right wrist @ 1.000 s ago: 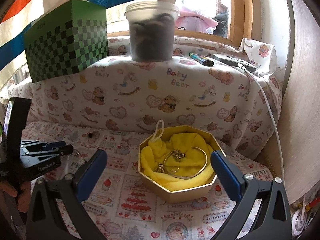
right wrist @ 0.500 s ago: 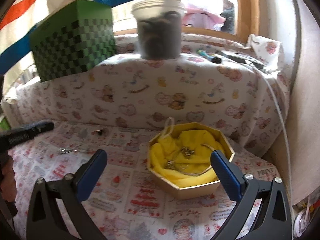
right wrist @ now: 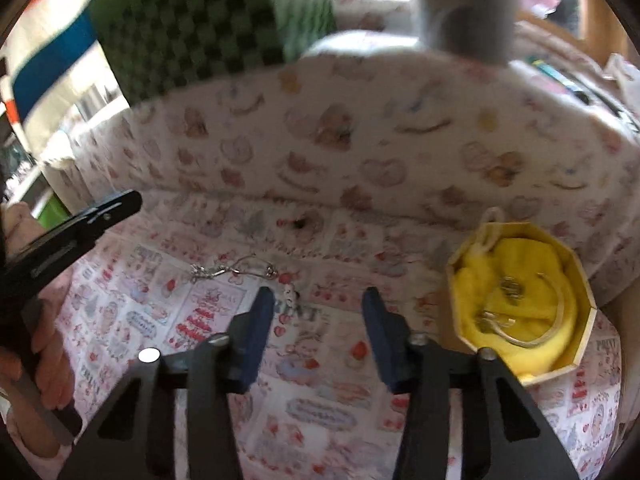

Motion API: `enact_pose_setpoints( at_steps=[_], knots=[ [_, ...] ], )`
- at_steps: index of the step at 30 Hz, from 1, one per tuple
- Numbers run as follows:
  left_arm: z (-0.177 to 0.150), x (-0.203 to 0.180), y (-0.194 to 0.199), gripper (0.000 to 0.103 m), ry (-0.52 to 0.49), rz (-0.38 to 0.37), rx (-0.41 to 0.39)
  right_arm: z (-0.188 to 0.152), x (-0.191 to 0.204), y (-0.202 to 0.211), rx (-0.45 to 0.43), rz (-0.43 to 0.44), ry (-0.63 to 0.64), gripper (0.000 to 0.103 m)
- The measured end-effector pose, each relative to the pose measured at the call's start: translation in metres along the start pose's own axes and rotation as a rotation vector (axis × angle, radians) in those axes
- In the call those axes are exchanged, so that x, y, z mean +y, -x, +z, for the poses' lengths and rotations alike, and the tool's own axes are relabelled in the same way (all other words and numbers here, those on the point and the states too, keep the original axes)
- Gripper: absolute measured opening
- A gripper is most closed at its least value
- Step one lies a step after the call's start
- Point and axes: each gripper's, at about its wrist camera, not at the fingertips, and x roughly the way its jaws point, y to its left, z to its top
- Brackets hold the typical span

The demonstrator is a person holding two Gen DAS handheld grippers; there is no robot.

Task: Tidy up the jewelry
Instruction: 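Lift the keychain with the left gripper while the right gripper grasps a small silver charm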

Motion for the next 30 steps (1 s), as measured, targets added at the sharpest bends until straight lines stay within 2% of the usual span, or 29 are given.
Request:
enact_pose_setpoints(
  at_steps=[5, 8, 13, 15, 21, 26, 30],
  knots=[
    [-0.002, 0.005, -0.009, 0.019, 0.019, 0.009, 0.022, 0.011, 0.008, -0.03, 0.065, -0.041, 0.008, 0.028],
    [-0.002, 0.005, -0.008, 0.019, 0.015, 0.005, 0.019, 0.011, 0.009, -0.041, 0.099, 0.012, -0.015, 0.022],
    [-0.001, 0.002, -0.005, 0.019, 0.006, 0.006, 0.011, 0.006, 0.018, -0.047, 0.082, -0.022, 0.023, 0.008],
    [-0.001, 0.0, -0.003, 0.019, 0.005, 0.008, 0.009, 0.0, 0.019, -0.04, 0.055, -0.048, 0.034, 0.007],
    [0.004, -0.004, 0.016, 0.019, 0.014, 0.006, -0.029, -0.028, 0.003, -0.006, -0.026, -0.053, 0.054, 0.007],
    [0.006, -0.012, 0.039, 0.019, -0.001, -0.007, -0.09, -0.043, -0.021, 0.037, -0.163, 0.015, 0.008, 0.007],
    [0.006, -0.023, 0.057, 0.019, -0.022, 0.027, -0.173, -0.045, -0.041, 0.07, -0.271, 0.035, -0.028, 0.007]
  ],
)
